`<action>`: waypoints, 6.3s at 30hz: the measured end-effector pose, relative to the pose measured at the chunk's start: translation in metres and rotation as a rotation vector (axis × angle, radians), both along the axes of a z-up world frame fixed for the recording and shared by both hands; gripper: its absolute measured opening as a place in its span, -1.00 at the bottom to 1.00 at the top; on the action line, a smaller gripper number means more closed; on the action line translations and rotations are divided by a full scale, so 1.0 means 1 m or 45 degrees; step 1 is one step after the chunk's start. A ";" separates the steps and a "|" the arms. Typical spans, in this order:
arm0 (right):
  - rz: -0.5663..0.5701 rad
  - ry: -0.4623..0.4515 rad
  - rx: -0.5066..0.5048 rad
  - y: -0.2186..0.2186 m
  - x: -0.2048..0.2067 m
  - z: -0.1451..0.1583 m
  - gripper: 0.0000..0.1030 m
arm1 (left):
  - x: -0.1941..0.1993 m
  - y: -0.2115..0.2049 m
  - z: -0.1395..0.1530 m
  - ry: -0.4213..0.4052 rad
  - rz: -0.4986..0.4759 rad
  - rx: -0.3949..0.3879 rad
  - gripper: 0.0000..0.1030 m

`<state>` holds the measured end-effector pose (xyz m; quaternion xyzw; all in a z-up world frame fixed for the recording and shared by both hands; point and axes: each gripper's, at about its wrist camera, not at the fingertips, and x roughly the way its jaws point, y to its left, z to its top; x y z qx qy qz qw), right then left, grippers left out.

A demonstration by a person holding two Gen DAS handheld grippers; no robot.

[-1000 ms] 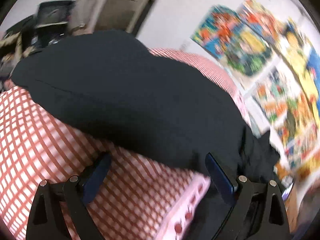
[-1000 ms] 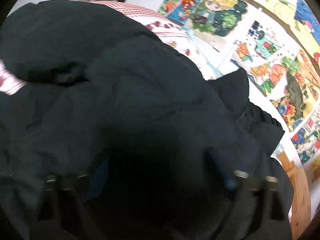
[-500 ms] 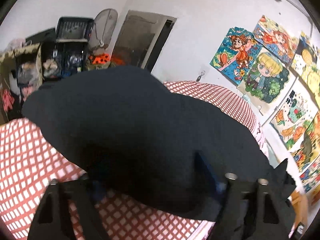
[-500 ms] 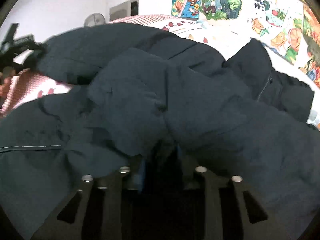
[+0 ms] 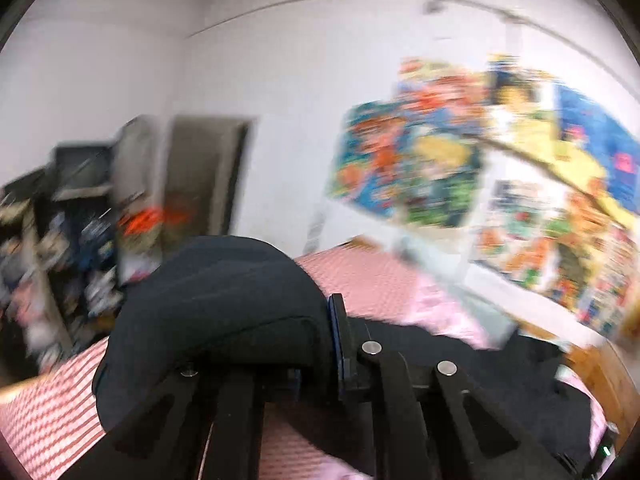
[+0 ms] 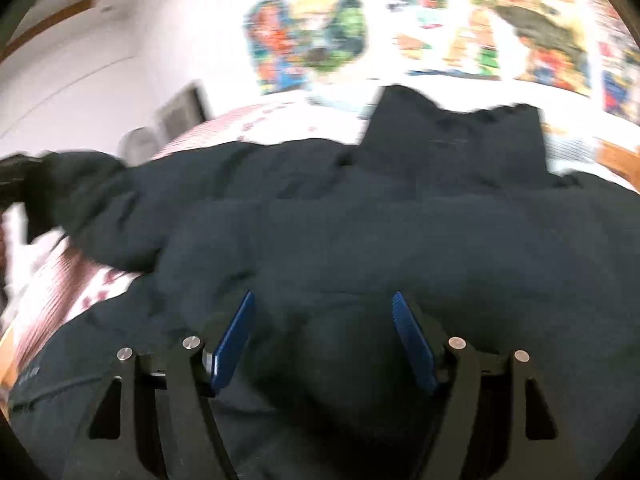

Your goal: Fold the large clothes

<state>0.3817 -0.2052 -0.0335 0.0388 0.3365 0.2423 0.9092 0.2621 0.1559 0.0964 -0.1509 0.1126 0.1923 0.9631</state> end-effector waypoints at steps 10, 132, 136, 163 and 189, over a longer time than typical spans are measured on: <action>-0.426 0.008 0.132 -0.082 -0.045 0.028 0.39 | 0.039 -0.176 0.017 0.041 -0.882 0.230 -0.79; -0.478 -0.047 -0.198 -0.136 0.020 0.068 0.65 | 0.189 -0.172 -0.056 0.560 -0.792 0.396 1.00; -0.555 0.042 -0.085 -0.149 0.099 0.088 0.65 | 0.240 -0.162 -0.033 0.520 -0.709 0.319 1.00; -0.464 0.012 -0.038 -0.111 0.242 0.053 -0.80 | 0.364 -0.194 -0.071 0.224 -0.901 0.024 -0.97; -0.377 0.147 -0.107 -0.145 0.153 -0.038 -0.90 | 0.300 -0.208 -0.138 0.598 -0.933 0.176 -0.97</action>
